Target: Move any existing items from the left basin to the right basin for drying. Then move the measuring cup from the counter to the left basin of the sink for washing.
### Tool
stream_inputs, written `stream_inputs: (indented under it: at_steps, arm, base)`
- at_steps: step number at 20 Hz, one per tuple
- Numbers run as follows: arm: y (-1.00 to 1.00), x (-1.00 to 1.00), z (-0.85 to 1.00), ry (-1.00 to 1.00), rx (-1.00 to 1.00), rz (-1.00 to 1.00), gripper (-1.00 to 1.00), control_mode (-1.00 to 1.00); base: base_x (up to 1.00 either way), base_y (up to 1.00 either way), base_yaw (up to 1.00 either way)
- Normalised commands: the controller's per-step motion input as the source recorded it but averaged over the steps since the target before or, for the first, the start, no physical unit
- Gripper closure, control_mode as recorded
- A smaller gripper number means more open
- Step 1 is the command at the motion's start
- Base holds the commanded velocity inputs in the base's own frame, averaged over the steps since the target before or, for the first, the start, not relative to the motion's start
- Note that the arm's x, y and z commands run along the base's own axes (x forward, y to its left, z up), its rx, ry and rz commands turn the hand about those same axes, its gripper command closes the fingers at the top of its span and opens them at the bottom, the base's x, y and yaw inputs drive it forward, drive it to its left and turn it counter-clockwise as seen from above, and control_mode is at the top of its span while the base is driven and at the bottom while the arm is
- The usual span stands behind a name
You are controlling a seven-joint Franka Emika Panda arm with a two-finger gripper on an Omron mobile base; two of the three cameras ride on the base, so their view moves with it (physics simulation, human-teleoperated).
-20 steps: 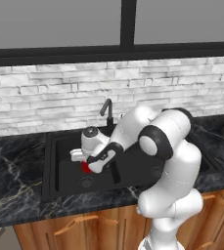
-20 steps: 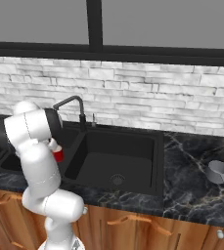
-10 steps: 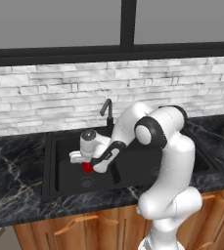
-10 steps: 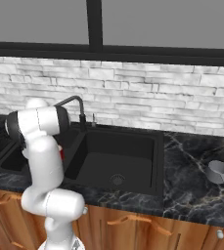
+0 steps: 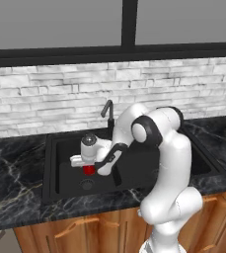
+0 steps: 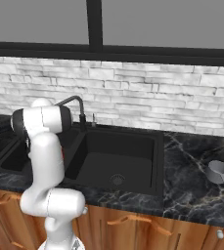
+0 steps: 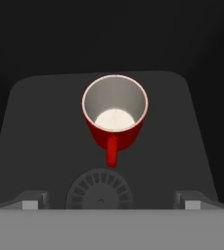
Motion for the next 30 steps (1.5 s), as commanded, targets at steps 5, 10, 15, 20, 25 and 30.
stream_inputs:
  at_steps: [5, 10, 15, 20, 25, 30]
  arm:
    - [0.0, 0.15, -0.15, 0.0, 0.0, 0.0, -1.0, -1.0]
    - [0.0, 0.14, -0.12, 0.0, 0.0, 0.0, -1.0, -1.0]
    - [0.0, 0.01, -0.16, 0.0, 0.0, 0.0, -1.0, -1.0]
    - [0.0, 0.0, -0.17, 0.0, 0.0, 0.0, -1.0, -1.0]
    - [0.0, 0.03, -0.14, 0.0, 0.0, 0.0, -1.0, -1.0]
    - [0.0, 0.1, -0.17, 0.0, 0.0, 0.0, -1.0, -1.0]
  base:
    - [0.0, 0.0, 0.0]
    - [0.0, 0.0, 0.0]
    - [0.0, 0.0, 0.0]
    - [0.0, 0.0, 0.0]
    - [0.0, 0.0, 0.0]
    - [0.0, 0.0, 0.0]
